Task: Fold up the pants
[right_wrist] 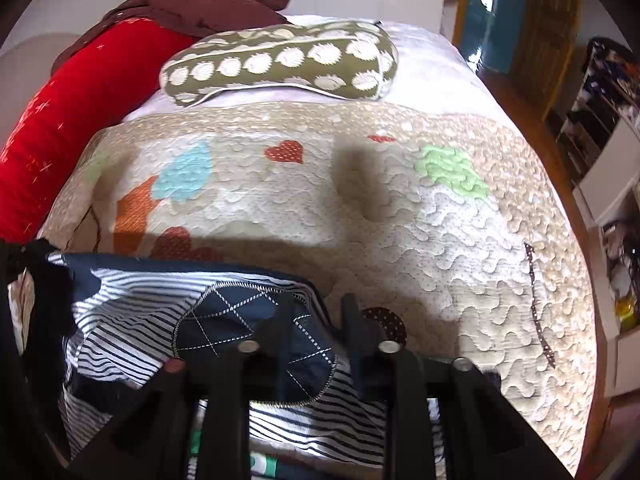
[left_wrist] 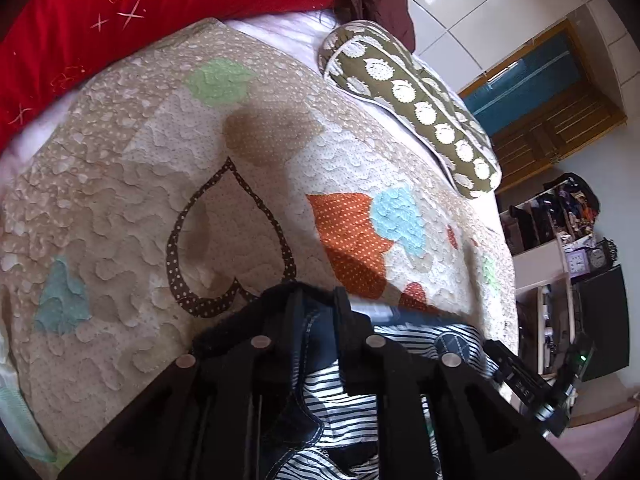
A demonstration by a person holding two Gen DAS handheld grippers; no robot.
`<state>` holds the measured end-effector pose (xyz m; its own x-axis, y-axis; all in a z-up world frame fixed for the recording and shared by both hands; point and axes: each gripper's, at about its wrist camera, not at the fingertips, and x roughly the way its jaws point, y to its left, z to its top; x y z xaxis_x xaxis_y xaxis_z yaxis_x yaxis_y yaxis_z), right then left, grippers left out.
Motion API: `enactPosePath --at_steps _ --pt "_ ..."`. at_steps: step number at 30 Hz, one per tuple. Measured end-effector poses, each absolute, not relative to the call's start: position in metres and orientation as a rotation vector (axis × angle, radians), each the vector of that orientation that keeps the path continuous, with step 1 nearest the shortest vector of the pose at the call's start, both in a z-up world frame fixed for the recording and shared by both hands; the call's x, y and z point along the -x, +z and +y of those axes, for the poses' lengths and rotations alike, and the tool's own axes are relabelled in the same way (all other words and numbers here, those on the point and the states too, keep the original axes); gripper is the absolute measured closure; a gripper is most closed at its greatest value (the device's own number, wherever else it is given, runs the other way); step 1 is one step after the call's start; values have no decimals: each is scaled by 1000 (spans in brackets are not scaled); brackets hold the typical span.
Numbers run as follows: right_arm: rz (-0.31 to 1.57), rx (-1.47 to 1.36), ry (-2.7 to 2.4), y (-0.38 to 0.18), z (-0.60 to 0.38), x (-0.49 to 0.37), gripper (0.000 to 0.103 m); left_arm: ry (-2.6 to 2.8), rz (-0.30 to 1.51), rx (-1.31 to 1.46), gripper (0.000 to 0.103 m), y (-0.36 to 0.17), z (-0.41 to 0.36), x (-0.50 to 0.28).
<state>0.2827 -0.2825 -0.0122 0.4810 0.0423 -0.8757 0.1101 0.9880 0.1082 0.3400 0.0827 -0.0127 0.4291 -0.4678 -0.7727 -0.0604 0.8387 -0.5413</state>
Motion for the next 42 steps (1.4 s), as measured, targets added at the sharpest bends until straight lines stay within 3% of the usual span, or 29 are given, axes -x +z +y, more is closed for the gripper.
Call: enactPosePath --at_steps 1,2,9,12,15,17,24,26,30,31,33,34,35,36,37,42 --pt "1073 -195 -54 -16 -288 -286 52 -288 1103 555 70 -12 85 -338" --pt "1066 -239 -62 -19 -295 -287 51 -303 1091 570 65 -11 88 -336" --pt "976 -405 -65 -2 -334 -231 51 -310 1016 691 55 4 134 -306" --pt "941 -454 -45 9 -352 -185 41 -271 999 688 53 10 152 -280" --pt "922 -502 -23 12 -368 -136 40 -230 990 665 45 11 163 -246" --pt "916 -526 -25 9 -375 -106 33 -228 985 670 35 5 165 -222" --pt "952 -629 -6 -36 -373 -50 31 -276 1023 667 31 -38 138 -178" --pt "955 -676 18 -49 -365 -46 31 -283 1025 688 24 -45 130 -178" --pt "906 -656 -1 -54 -344 -45 28 -241 1079 646 24 -57 107 -192" --pt "902 -648 -9 -54 -340 -46 28 -223 1105 630 25 -62 101 -195" --pt "899 -623 -14 -53 -332 -49 29 -178 1155 580 56 -69 92 -199" --pt "902 -604 -12 -52 -328 -51 39 -140 1170 540 84 -70 89 -199" --pt "910 -583 -22 -51 -325 -54 63 -140 1170 534 96 -70 90 -197" --pt "919 -574 -20 -52 -324 -56 77 -159 1168 555 96 -69 93 -194" --pt "935 -593 8 -54 -325 -62 83 -158 1165 569 96 -66 97 -190" --pt "913 -680 45 -47 -333 -47 87 -160 1110 553 99 -36 108 -155"
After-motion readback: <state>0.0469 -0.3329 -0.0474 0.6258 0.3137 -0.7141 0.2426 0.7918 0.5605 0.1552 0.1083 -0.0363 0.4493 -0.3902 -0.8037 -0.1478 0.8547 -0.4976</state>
